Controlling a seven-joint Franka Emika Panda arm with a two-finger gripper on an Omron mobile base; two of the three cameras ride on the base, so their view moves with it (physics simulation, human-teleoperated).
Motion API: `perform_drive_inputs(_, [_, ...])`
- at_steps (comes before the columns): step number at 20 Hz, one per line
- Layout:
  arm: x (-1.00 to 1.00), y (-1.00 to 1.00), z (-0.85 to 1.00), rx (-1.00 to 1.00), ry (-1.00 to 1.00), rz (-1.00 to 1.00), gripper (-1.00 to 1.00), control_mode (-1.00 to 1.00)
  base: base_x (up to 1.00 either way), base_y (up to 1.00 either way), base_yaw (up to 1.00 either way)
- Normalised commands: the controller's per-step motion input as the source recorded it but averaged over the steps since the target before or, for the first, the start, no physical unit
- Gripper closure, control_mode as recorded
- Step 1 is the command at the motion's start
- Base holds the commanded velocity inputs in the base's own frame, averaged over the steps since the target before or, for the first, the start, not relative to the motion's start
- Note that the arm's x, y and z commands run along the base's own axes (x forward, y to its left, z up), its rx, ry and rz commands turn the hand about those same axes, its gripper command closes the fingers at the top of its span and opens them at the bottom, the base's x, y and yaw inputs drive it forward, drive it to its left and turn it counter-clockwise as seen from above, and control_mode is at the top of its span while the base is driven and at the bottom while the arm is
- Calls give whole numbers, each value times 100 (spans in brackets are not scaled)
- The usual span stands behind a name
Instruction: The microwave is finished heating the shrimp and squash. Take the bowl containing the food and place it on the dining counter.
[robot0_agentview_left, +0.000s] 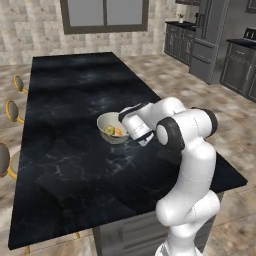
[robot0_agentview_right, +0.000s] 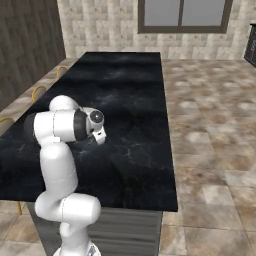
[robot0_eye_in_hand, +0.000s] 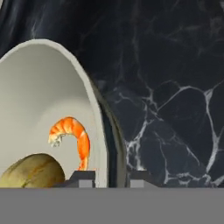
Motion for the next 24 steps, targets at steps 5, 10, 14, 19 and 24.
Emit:
perform_drive_inputs(5, [-31,-17,79,1,3,-8,-100,-100,0,0,0])
perform_drive_inputs(10, [-76,-17,100,3,0,-5,-100,-100,0,0,0])
perform_drive_inputs(14, [-100,-12,100,4,-3,-2,-100,-100,0,0,0])
perform_drive_inputs(19, [-100,-10,100,3,-6,0,-100,-100,0,0,0])
perform_drive_inputs(24, [-100,-11,100,0,-3,0,-100,-100,0,0,0])
